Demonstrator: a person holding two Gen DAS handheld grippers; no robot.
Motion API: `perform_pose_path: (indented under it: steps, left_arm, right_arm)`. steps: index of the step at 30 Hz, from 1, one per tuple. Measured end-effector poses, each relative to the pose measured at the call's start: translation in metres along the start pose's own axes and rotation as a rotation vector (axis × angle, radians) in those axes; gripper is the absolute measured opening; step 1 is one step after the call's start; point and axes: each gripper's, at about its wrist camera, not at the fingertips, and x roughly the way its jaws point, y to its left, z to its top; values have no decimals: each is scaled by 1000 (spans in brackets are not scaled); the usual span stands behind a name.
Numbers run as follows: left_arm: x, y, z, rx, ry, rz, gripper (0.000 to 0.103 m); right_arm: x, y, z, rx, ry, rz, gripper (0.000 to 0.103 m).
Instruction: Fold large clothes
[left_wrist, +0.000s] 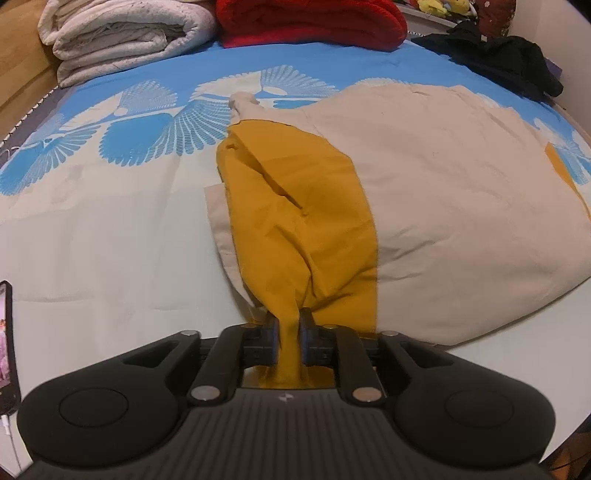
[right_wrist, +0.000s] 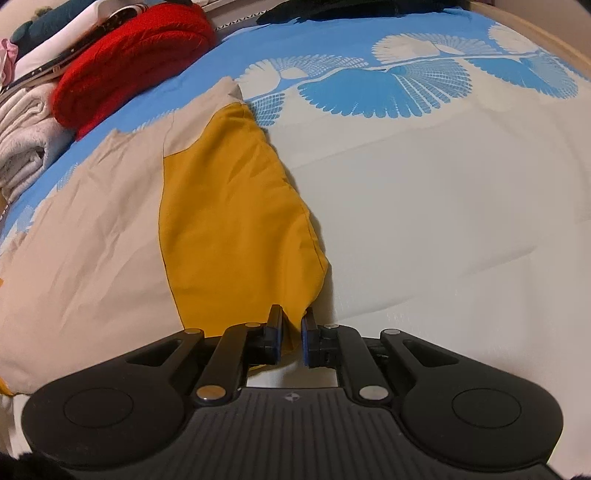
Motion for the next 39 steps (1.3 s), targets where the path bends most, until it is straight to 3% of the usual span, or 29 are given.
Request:
perform_pose_path:
  steps: [1, 3, 4, 6, 7, 9, 13, 17, 22, 27, 32, 39]
  left_arm:
    - [-1, 1, 0, 0, -3, 19, 35]
    - [-3, 6, -1, -11, -22, 69, 65]
    - [-7, 8, -1, -18, -36, 97, 69]
    - [-15, 12, -2, -41, -64, 130, 80]
    - [-20, 12, -2, -54, -89, 156, 82]
    - [-30, 9, 0, -49, -148, 198, 86]
    - [-43, 6, 12, -74, -240, 242, 101]
    - [-45, 1, 28, -44, -294, 222, 103]
    - [-35, -14, 52, 21, -359, 104, 103]
    - [-6, -25, 69, 24, -326, 90, 103]
    - [7, -42, 71, 64, -312, 96, 103]
    - [20, -51, 81, -39, -270, 96, 103]
  right_arm:
    - [1, 0, 0, -1, 4, 0, 9]
    - [2, -1, -2, -6, 9, -2, 14]
    - [2, -1, -2, -11, 10, -11, 18]
    - [-1, -5, -1, -1, -8, -76, 56]
    - [-4, -6, 0, 8, -23, -118, 61]
    - [-13, -5, 0, 8, -83, -173, 62]
    - [-25, 2, -1, 9, -176, -151, 66]
    - [-23, 13, 0, -25, -212, -172, 66]
    - [-15, 17, 6, -9, -213, -181, 66]
    - [-22, 30, 5, -28, -283, -143, 66]
    - [-35, 63, 1, -170, -418, -5, 70]
    - [-2, 139, 4, -345, -343, 148, 70]
